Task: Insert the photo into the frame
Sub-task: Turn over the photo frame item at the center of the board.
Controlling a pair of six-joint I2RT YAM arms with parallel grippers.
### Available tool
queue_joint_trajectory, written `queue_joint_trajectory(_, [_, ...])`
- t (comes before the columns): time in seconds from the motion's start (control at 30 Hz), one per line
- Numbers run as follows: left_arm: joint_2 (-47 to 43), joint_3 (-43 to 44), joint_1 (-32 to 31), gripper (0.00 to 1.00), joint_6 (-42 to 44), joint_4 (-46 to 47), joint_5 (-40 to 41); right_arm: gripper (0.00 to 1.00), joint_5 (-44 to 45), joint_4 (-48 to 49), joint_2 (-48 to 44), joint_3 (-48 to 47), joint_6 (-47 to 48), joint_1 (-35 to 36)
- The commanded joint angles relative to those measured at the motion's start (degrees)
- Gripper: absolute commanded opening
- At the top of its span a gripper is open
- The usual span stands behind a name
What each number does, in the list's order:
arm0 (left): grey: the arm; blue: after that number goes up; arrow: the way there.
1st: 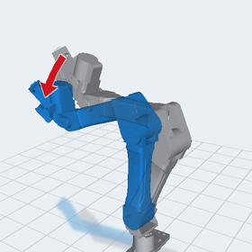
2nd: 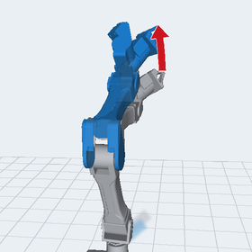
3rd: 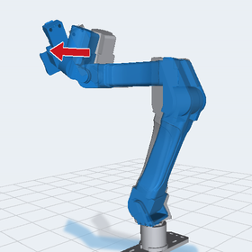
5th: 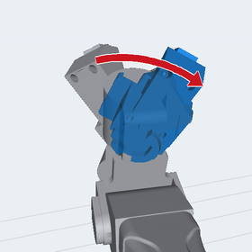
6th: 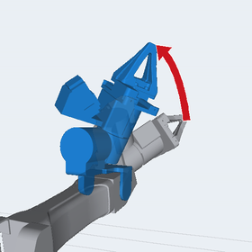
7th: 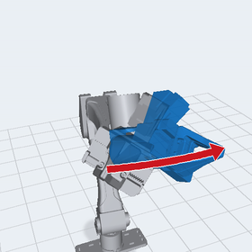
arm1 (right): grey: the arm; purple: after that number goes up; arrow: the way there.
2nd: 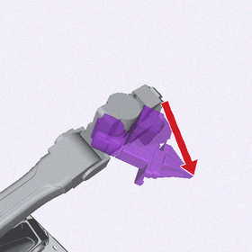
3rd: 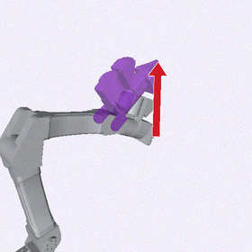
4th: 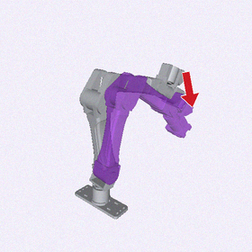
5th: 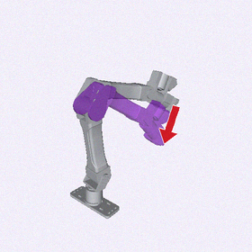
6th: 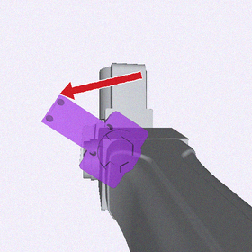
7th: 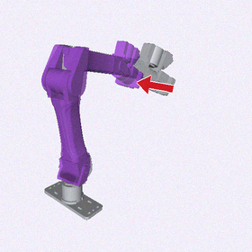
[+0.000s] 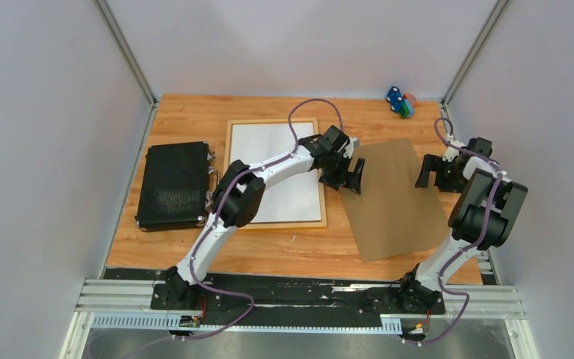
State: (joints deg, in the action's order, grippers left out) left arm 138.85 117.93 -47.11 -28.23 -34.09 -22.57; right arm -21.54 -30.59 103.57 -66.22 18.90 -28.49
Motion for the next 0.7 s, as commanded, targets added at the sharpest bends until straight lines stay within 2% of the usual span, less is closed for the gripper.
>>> queue_joint_trajectory(0.0, [4.42,1.60,0.71,1.00,0.83,-1.76,2.96,0.95,-1.38,-0.27,1.55,-2.14,2.99,-0.40])
queue_joint_trajectory(0.13, [3.14,-0.76,0.71,1.00,-0.57,-0.71,2.01,0.94,-3.00,-0.81,2.20,-1.20,3.74,-0.43])
queue_joint_trajectory(0.47, [-4.66,-13.82,-0.87,1.00,-5.31,4.90,2.18,0.92,-4.74,-0.87,3.40,-0.49,3.78,-0.95])
queue_joint_trajectory(0.67, [-4.57,-14.81,-2.55,1.00,-8.19,5.87,0.20,0.92,-5.79,-1.02,3.80,-0.41,3.82,-0.95])
